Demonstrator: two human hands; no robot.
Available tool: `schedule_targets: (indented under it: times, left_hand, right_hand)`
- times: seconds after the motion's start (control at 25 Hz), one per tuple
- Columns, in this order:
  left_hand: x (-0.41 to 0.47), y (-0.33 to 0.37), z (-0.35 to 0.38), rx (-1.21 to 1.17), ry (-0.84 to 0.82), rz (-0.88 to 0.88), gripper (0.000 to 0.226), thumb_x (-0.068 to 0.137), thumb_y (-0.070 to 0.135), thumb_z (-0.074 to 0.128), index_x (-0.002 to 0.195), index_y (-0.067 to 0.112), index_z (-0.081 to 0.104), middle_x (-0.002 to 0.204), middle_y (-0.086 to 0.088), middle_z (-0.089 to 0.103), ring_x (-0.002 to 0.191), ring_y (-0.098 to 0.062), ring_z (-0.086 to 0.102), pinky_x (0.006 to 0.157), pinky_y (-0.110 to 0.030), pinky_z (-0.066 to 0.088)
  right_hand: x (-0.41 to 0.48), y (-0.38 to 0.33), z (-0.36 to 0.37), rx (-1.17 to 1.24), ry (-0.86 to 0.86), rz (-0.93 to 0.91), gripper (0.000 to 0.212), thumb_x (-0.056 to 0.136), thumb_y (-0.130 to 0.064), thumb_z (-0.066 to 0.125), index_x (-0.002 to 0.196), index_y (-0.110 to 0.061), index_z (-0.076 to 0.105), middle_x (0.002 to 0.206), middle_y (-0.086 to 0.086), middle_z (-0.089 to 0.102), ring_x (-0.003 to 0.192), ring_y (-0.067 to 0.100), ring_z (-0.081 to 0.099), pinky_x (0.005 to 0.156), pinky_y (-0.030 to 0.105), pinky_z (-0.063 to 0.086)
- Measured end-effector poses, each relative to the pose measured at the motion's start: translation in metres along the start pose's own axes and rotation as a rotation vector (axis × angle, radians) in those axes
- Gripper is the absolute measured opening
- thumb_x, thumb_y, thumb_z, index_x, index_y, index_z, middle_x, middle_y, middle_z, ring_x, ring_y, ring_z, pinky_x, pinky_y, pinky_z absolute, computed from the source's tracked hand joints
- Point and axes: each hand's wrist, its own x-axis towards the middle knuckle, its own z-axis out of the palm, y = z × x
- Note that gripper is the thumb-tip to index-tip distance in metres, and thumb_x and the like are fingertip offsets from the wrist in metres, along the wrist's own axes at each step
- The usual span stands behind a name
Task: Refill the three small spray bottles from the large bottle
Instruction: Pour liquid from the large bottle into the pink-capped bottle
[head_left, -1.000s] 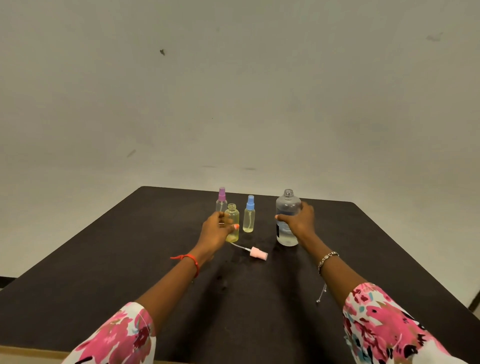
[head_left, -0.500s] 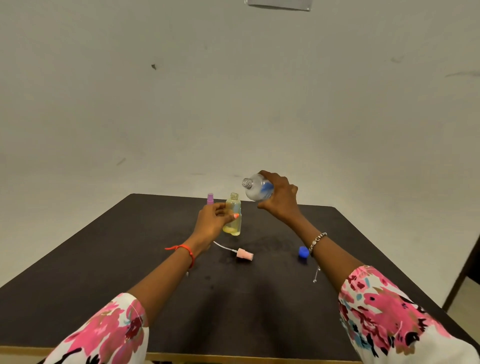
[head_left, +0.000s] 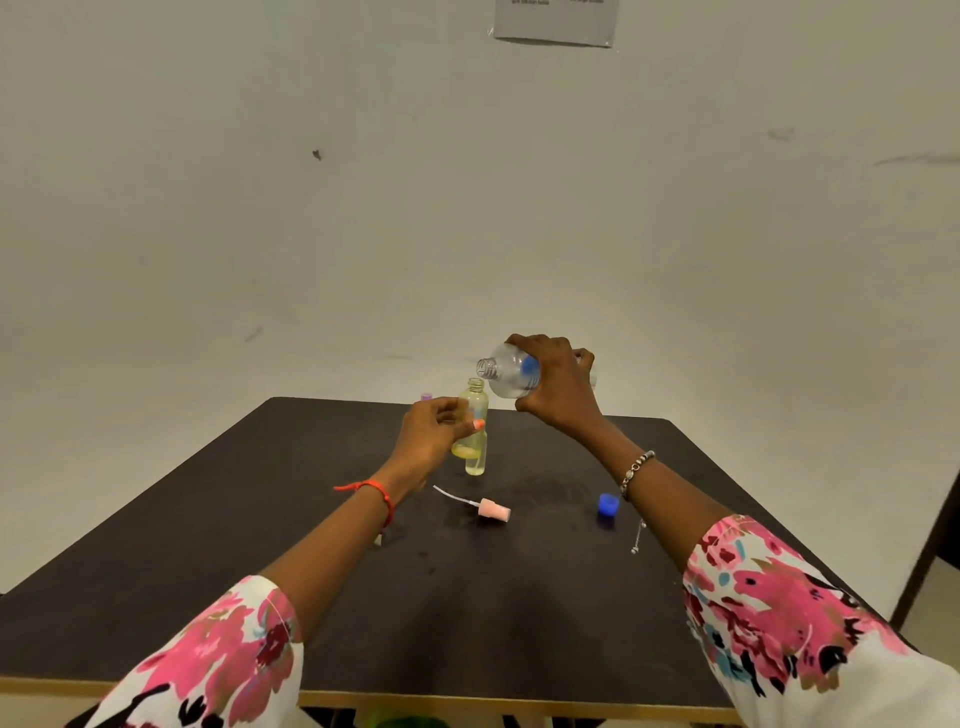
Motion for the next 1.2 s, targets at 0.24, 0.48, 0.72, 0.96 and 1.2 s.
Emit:
schedule_targets:
  times: [0.24, 0.48, 0.72, 0.96, 1.2]
  left_hand:
    - [-0.0014, 0.0008, -0.0025, 0.014, -0.008, 0.004, 0.05, 0.078, 0.013, 0.069, 0.125, 0.003, 0.053, 0.121, -0.016, 0.061, 0.111, -0.026, 0.059, 0.094, -0.038, 0.051]
    - [-0.0042, 0.0014, -0.0033, 0.015, -0.007, -0.005, 0.051, 0.078, 0.013, 0.07, 0.124, 0.003, 0.053, 0.121, -0.015, 0.06, 0.11, -0.025, 0.059, 0.091, -0.036, 0.051]
    - [-0.006, 0.002, -0.003, 0.027, -0.007, -0.016, 0.051, 0.078, 0.011, 0.07, 0.125, 0.002, 0.052, 0.123, -0.015, 0.059, 0.111, -0.025, 0.058, 0.092, -0.036, 0.05]
    - [-0.0065, 0.0014, -0.0018, 0.036, -0.006, -0.019, 0.051, 0.078, 0.012, 0.07, 0.125, 0.003, 0.052, 0.124, -0.014, 0.059, 0.111, -0.025, 0.058, 0.092, -0.036, 0.05]
    - [-0.0079, 0.0005, -0.0009, 0.026, 0.0, -0.022, 0.052, 0.077, 0.011, 0.071, 0.125, 0.002, 0.052, 0.122, -0.015, 0.059, 0.107, -0.022, 0.058, 0.091, -0.035, 0.05]
  right_hand:
    - [0.0005, -0.0037, -0.0016, -0.035, 0.024, -0.038, 0.064, 0.065, -0.014, 0.069, 0.125, -0.023, 0.049, 0.124, 0.002, 0.056, 0.118, 0.026, 0.043, 0.096, 0.045, 0.022]
    - [-0.0015, -0.0032, -0.0027, -0.052, 0.028, -0.058, 0.062, 0.067, -0.014, 0.069, 0.125, -0.022, 0.049, 0.125, 0.004, 0.055, 0.12, 0.027, 0.042, 0.1, 0.048, 0.02]
    - [-0.0033, -0.0053, -0.0052, -0.081, 0.034, -0.075, 0.061, 0.067, -0.01, 0.068, 0.124, -0.021, 0.05, 0.125, 0.004, 0.055, 0.12, 0.028, 0.042, 0.102, 0.049, 0.017]
    - [-0.0042, -0.0034, -0.0053, -0.099, 0.034, -0.081, 0.062, 0.066, -0.008, 0.067, 0.124, -0.022, 0.05, 0.124, 0.004, 0.056, 0.119, 0.029, 0.043, 0.101, 0.049, 0.018]
    - [-0.0043, -0.0034, -0.0058, -0.117, 0.029, -0.084, 0.063, 0.066, -0.007, 0.067, 0.125, -0.022, 0.05, 0.125, 0.004, 0.055, 0.12, 0.028, 0.042, 0.103, 0.049, 0.016]
